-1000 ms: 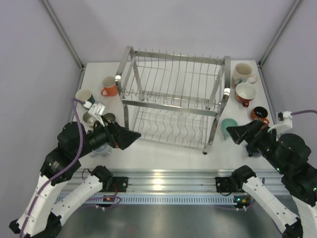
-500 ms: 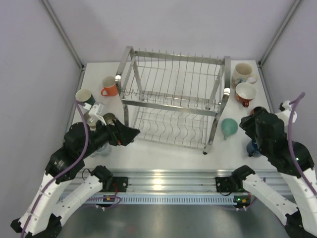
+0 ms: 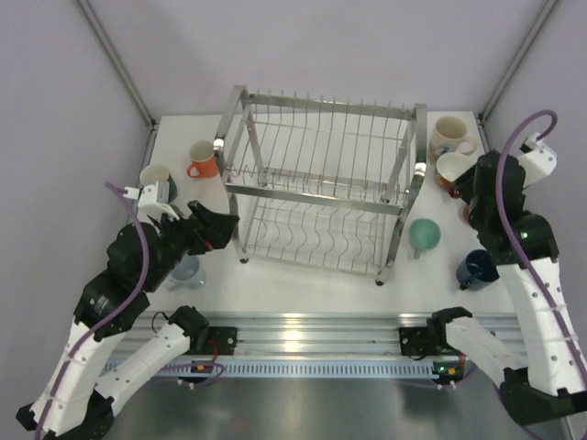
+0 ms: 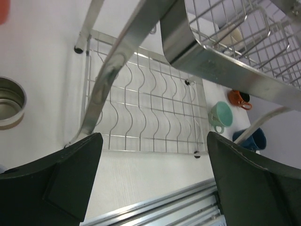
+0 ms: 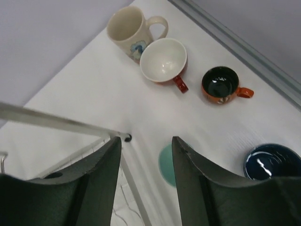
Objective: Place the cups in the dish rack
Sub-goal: Grab a cup with the left arm
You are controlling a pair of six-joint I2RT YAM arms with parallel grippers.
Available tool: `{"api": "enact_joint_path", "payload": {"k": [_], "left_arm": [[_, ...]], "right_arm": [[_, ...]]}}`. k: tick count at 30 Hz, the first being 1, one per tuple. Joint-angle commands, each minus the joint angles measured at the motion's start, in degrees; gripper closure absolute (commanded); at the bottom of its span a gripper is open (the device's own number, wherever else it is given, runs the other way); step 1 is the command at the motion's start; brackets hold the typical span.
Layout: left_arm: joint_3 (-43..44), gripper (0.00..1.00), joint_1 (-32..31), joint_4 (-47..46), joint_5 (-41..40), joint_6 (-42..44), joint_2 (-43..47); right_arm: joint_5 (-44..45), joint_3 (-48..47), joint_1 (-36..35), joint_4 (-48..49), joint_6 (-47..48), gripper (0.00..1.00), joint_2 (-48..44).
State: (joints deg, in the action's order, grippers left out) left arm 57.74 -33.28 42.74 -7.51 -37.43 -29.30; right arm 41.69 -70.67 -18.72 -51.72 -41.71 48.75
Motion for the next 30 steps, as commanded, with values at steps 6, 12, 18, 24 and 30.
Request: {"api": "enact_joint_path", "payload": {"k": [6, 12, 18, 24, 30], "left_arm": [[5.81, 0.03, 0.32, 2.17, -17.43, -2.46, -2.96], [6.33, 0.02, 0.23, 0.41, -20.44, -4.23, -5.06], [10.29, 0.02, 0.23, -0.11, -28.25, -4.58, -10.50], [12.84, 0.02, 0.32, 0.85, -36.33, -5.28, -13.59], [13.19, 0.02, 0.67, 1.99, -37.41, -5.29, -17.01]], "right_arm": [[-39.46, -7.44, 30.40, 16.91, 5.68, 0.50, 14.78], [-50.98, -9.32, 37.26, 24.38, 11.73, 0.37, 24.81], [-57.23, -2.74, 38.14, 31.75, 9.82, 0.38, 24.91], [-62.33, 1.41, 38.58, 35.46, 8.32, 0.38, 22.62], [-65.85, 2.91, 38.58, 37.75, 8.41, 0.39, 20.07]]}}
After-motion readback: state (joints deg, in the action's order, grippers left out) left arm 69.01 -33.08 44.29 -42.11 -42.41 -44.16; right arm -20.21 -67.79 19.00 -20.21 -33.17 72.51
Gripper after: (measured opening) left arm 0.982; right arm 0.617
